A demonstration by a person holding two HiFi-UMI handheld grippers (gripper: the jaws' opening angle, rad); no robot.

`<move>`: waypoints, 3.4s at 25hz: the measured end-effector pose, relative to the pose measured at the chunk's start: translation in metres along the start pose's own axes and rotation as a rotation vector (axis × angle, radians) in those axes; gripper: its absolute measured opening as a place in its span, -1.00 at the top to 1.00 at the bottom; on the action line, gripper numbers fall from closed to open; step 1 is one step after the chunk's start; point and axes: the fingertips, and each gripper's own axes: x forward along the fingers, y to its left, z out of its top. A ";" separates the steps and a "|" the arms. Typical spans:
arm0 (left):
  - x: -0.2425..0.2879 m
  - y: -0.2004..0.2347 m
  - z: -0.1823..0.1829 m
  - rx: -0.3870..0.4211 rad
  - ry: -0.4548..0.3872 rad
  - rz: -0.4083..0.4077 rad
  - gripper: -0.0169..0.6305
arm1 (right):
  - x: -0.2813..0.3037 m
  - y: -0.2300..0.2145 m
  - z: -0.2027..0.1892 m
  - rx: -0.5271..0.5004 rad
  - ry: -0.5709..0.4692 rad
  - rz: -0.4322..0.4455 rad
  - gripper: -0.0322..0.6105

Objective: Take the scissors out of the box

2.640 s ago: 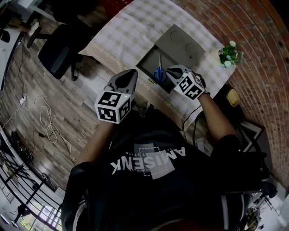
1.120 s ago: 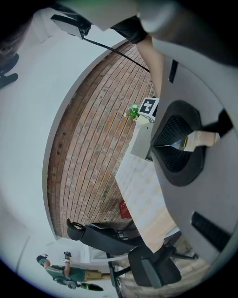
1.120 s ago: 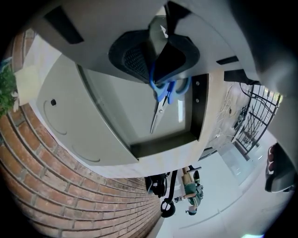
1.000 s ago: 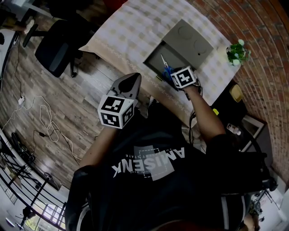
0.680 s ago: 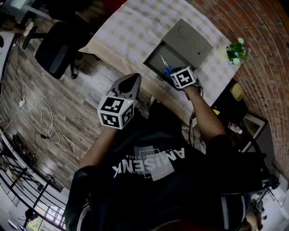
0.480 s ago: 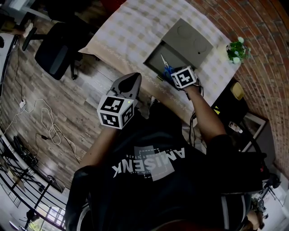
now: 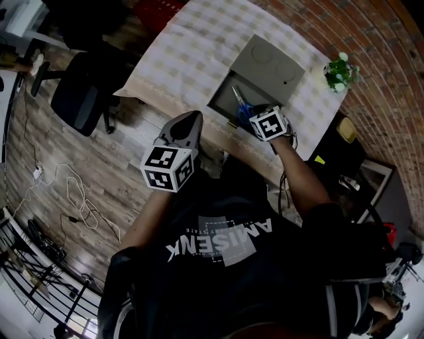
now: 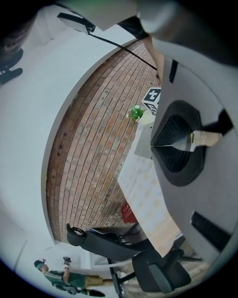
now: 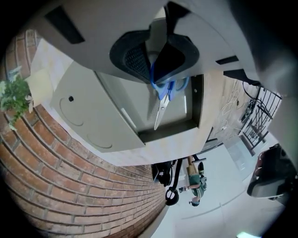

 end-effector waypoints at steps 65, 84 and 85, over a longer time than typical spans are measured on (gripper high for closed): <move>0.025 -0.158 0.180 0.244 -0.315 -0.347 0.91 | -0.453 -0.069 0.019 0.410 -0.986 -0.618 0.72; 0.020 -0.144 0.211 0.260 -0.396 -0.302 0.91 | -0.471 -0.083 0.010 0.442 -1.020 -0.732 0.72; 0.020 -0.145 0.211 0.262 -0.395 -0.303 0.91 | -0.472 -0.084 0.010 0.442 -1.021 -0.733 0.72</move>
